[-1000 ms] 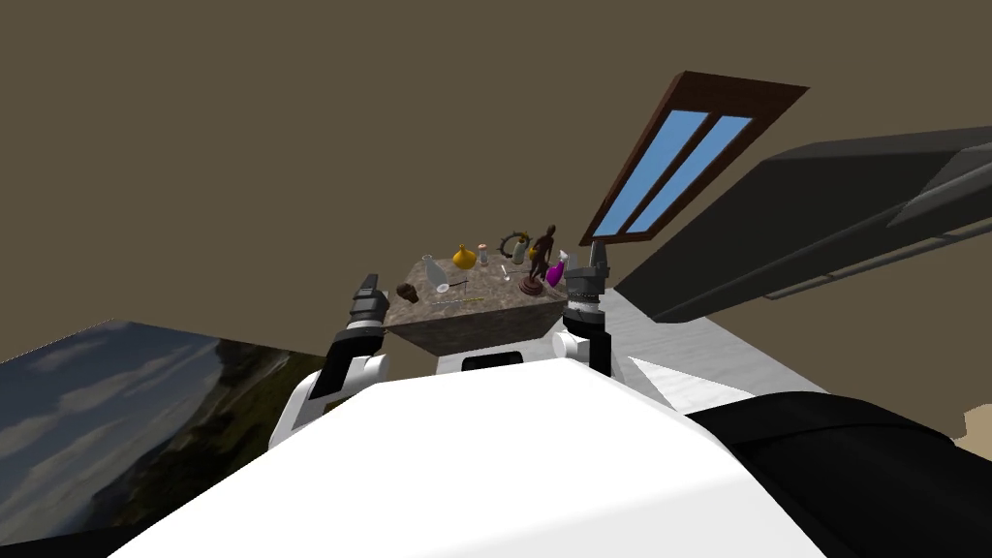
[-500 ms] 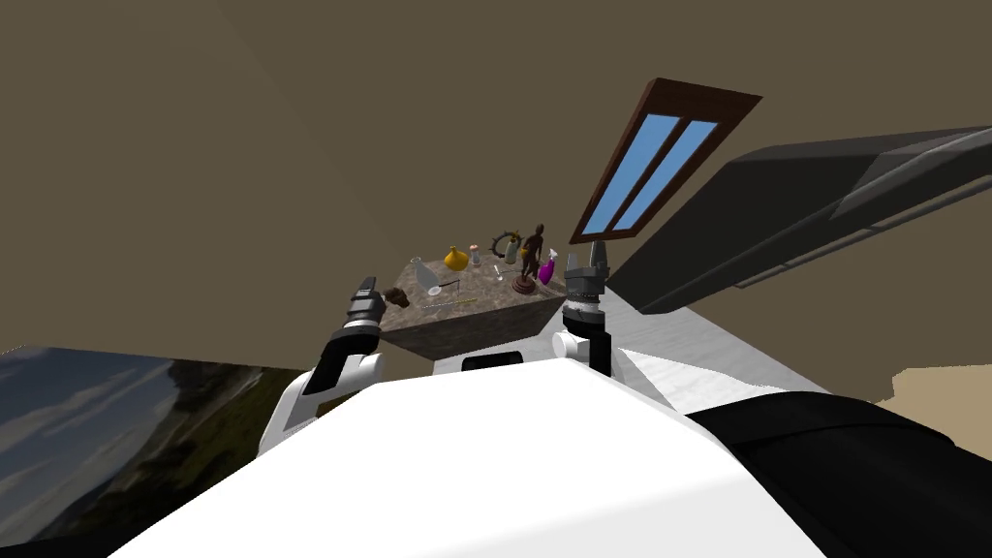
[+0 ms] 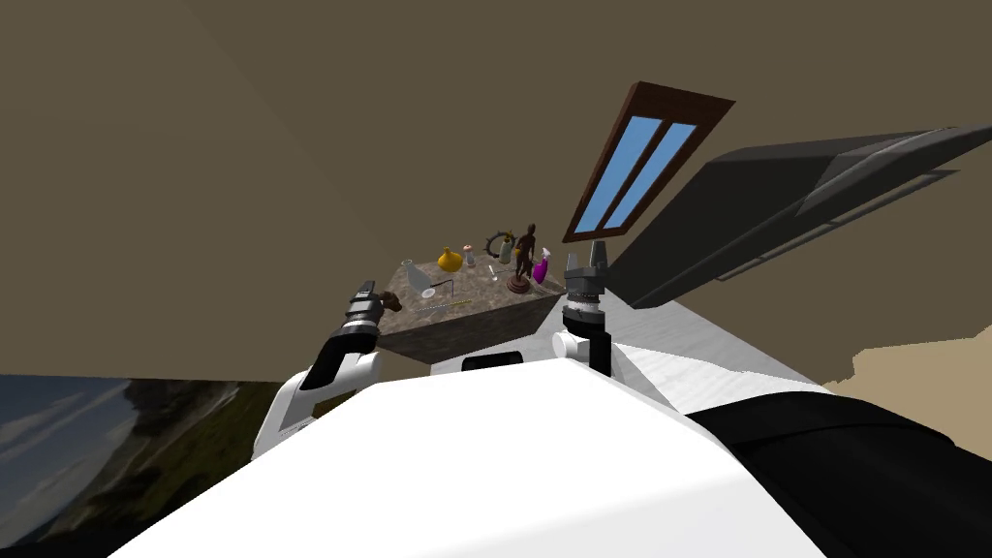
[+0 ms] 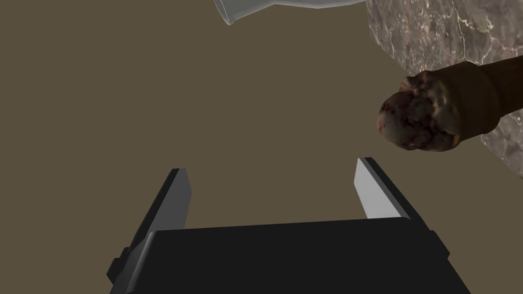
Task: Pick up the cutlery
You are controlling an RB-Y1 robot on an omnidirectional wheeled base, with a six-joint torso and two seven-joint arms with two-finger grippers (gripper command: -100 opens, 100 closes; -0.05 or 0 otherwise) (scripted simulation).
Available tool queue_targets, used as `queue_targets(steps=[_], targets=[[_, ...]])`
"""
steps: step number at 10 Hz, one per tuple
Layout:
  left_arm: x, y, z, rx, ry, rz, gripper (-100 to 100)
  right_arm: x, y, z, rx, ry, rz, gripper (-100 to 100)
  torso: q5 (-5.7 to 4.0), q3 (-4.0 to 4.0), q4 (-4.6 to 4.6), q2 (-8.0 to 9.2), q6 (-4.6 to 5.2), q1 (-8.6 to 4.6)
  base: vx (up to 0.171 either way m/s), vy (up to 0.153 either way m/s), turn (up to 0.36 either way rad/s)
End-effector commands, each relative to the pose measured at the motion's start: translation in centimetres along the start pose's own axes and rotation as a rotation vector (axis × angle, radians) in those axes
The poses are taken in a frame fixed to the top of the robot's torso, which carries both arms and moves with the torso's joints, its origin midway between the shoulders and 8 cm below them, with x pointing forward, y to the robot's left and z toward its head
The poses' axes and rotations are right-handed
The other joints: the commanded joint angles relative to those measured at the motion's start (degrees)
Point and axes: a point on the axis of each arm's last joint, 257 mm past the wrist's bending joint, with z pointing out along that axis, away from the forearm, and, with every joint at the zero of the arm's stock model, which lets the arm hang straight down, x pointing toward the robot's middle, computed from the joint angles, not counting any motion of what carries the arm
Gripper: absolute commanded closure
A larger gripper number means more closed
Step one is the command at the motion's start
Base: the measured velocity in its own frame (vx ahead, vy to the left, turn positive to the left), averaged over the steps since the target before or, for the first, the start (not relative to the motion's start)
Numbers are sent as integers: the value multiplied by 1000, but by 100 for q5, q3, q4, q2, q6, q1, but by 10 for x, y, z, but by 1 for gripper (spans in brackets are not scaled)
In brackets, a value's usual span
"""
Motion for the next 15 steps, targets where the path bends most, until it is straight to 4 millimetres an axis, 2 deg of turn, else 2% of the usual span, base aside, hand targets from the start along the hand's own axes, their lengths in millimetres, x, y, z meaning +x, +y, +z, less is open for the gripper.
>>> queue_targets(steps=[1,8,15], targets=[[-3,9,0,-38,-6,0,-100,0,0,0,0,0,0,0,0,0,0,0,0,0,5,-21,-90],[-24,51,-2,-217,-56,-11,-100,0,0,0,0,0,0,0,0,0,0,1,-4,-1,5,-29,-110],[-38,89,-12,-381,-94,-32,-100,0,0,0,0,0,0,0,0,1,0,2,-5,5,6,-24,-83]])
